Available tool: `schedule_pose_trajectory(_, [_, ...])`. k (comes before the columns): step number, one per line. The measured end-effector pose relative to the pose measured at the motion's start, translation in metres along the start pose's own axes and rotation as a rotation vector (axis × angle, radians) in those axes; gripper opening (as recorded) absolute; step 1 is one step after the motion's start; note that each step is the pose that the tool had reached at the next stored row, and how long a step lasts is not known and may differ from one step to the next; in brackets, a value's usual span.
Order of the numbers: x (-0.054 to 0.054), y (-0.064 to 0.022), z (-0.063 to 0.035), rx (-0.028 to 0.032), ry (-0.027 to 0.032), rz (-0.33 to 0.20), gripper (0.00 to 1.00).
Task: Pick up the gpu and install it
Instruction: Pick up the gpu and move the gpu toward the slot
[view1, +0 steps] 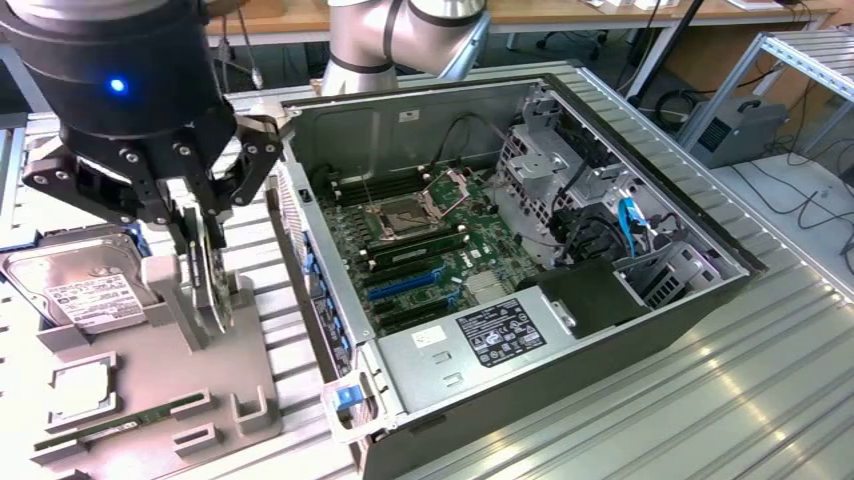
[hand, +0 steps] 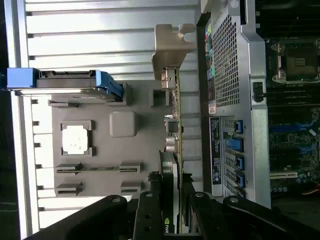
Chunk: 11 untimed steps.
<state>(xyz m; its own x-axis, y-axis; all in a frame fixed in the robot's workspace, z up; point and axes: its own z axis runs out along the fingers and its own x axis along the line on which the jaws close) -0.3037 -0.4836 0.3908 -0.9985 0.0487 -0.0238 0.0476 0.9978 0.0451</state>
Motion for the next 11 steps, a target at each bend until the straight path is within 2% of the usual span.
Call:
schedule_pose_trajectory(1, [0.0,0.0011,-0.0191,0.0001,0.0001,0.0,0.27])
schedule_pose_trajectory(2, [-0.001,0.0015,-0.0274,0.0,0.0,0.0,0.27])
schedule_pose_trajectory(3, [-0.001,0.0022,-0.0422,0.0001,0.0,0.0,0.27])
schedule_pose_trajectory(5, [-0.001,0.0031,-0.0636,0.0001,0.0001,0.0,0.27])
schedule_pose_trajectory(6, [-0.002,0.0032,-0.0638,0.0,0.0,0.0,0.27])
schedule_pose_trajectory(8, [-0.018,0.004,-0.0635,-0.0003,0.0,0.0,0.27])
schedule_pose_trajectory(11, [-0.027,0.0044,-0.0632,-0.0015,0.0001,0.0,0.27])
